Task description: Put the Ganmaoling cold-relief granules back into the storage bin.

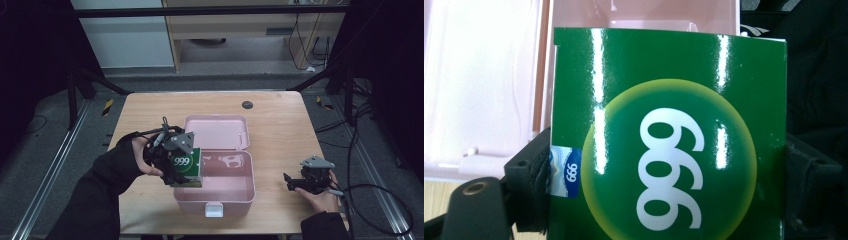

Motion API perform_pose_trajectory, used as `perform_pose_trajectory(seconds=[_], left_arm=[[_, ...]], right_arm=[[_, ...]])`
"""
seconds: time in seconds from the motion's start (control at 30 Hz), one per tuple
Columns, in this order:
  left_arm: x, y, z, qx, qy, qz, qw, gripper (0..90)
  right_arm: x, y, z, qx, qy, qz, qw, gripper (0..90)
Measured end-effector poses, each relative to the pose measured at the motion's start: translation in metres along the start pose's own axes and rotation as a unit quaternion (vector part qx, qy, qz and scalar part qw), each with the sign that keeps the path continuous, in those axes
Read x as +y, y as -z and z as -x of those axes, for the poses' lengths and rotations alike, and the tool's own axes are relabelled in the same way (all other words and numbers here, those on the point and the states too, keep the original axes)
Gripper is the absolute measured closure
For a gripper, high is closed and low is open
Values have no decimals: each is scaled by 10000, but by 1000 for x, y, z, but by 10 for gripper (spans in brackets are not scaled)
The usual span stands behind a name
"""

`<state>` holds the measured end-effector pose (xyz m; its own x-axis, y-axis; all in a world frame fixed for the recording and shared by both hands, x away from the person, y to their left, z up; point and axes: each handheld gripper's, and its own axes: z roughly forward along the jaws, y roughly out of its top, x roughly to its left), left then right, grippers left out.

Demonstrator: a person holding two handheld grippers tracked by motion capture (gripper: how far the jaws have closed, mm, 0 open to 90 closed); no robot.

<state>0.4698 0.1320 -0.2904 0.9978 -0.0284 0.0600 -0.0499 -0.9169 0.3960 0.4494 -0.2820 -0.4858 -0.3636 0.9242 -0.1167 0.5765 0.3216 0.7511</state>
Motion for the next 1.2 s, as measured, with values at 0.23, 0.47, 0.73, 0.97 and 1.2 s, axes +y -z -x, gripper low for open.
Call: perform_pose_trajectory(seconds=[0.23, 0.47, 0.73, 0.97, 1.2], left_arm=[[8, -10, -2, -67, -42, 1, 10000, 149], [12, -21, -4, -100, -83, -5, 9999, 148], [15, -34, -5, -193, -97, -100, 9997, 149], [13, -45, -8, -209, -74, -195, 9996, 148], [10, -58, -8, -231, -69, -304, 9992, 148]], right_arm=[[0, 0, 0, 10, -7, 15, 10000, 29], [0, 0, 0, 17, 14, 16, 10000, 29], [0, 0, 0, 33, 15, 21, 10000, 29], [0, -1, 0, 38, 32, 13, 10000, 29], [-1, -1, -1, 47, 42, 16, 10000, 29]])
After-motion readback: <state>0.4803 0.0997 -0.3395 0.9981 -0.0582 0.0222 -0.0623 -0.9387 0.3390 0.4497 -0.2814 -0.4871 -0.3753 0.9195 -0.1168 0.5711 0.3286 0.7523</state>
